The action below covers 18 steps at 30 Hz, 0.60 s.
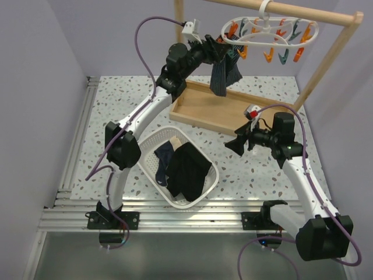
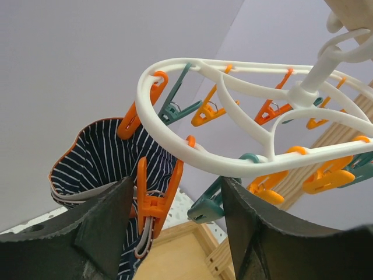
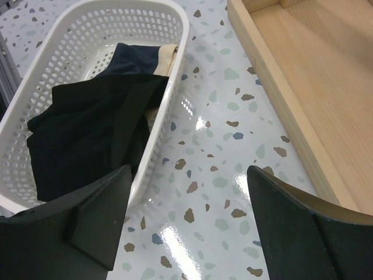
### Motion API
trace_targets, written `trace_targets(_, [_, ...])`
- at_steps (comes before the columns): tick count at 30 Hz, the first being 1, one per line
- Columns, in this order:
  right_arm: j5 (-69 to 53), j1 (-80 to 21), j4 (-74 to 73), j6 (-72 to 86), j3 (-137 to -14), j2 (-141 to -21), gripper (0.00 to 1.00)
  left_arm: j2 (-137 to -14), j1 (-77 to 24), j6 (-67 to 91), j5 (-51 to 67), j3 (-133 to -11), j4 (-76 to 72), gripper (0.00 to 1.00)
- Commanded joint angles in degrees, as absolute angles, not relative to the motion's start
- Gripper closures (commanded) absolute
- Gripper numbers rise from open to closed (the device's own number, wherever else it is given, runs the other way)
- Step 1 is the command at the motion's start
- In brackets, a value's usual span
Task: Remove the underwear clipped to the hanger
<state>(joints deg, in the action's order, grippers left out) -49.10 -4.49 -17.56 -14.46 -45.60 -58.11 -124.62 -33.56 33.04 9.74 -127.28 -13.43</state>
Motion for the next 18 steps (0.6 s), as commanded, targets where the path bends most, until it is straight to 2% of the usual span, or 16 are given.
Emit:
trace_targets(1, [-50.89, -4.04, -16.79, -14.24, -45.44, -57.92, 0.16, -124.80, -34.01, 29.71, 6.60, -130.43, -13.71, 0.36])
trace_targets(6, [-51.06, -4.04, -16.61, -14.06, -45.53, -58.01, 0.16, -125.24, -34.28, 29.62, 6.59, -131.04, -13.71, 0.44])
trace_targets(11, [-51.33, -3.87, -16.61, -13.80, -45.35, -57.83, 0.16, -125.68, -34.45, 29.79, 6.59, -131.13, -14.32, 0.57])
trace_targets(17, [-51.42, -3.78, -16.79, -13.80, -45.17, -57.39, 0.16, -125.77, -34.72, 30.50, 6.42, -131.48, -15.64, 0.81])
trace_targets(18, [-51.42, -3.69, -16.79, -13.80, -45.09, -57.39, 0.16, -125.68, -34.72, 30.76, 6.42, -131.48, -15.82, 0.87])
